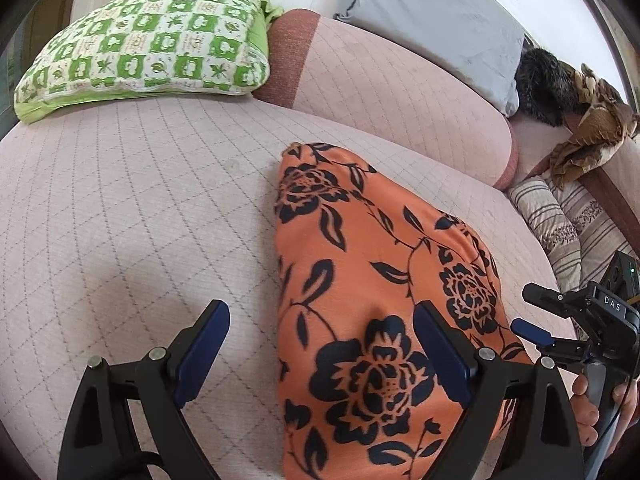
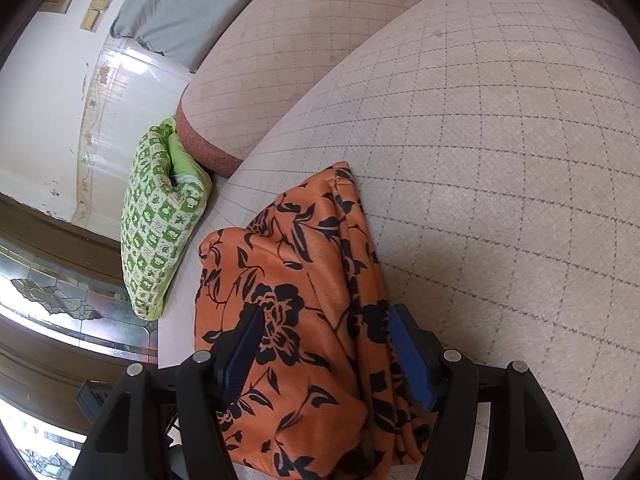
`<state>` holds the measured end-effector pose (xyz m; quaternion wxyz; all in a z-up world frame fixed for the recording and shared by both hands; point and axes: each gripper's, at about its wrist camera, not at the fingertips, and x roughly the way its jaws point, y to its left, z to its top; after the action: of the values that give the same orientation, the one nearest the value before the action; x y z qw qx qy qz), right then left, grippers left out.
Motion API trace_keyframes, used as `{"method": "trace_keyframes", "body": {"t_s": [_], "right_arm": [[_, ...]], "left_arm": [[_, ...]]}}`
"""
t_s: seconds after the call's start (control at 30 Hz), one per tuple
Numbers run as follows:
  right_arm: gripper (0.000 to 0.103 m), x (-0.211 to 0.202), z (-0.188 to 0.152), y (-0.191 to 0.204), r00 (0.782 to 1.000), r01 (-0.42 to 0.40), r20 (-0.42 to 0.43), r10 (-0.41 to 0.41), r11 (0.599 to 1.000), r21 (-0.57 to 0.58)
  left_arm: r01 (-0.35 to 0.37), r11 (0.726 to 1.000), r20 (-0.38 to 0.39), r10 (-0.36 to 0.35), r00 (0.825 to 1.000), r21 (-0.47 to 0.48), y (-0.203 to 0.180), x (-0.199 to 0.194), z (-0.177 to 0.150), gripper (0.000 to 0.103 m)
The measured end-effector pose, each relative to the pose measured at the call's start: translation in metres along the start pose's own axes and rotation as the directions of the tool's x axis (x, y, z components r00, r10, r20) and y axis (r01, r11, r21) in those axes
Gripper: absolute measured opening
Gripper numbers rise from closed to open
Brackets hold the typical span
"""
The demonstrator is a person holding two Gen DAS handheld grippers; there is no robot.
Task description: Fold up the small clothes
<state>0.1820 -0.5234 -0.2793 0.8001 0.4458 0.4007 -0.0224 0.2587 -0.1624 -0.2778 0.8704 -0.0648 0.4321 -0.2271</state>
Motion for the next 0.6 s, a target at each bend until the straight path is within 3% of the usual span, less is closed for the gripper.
{"method": "trace_keyframes", "body": {"t_s": [0.5,0.6], "right_arm": [[0.068,-0.003,0.002,-0.01,1.0,-0.004,-0.018,0.004,1.0,0.011],[0.068,-0.011,0.0,-0.003,0.999,-0.018,0.046,0.018,1.0,-0.002]], "left_arm": [[-0.007,0.999,-0.058,0.009,0.998,0.044,-0.017,0.023,-0.007,0.094],[-0.006,0.999,-0.039,0.007,0.999,0.031,-0.015,0.018,-0.005,0.094]]}}
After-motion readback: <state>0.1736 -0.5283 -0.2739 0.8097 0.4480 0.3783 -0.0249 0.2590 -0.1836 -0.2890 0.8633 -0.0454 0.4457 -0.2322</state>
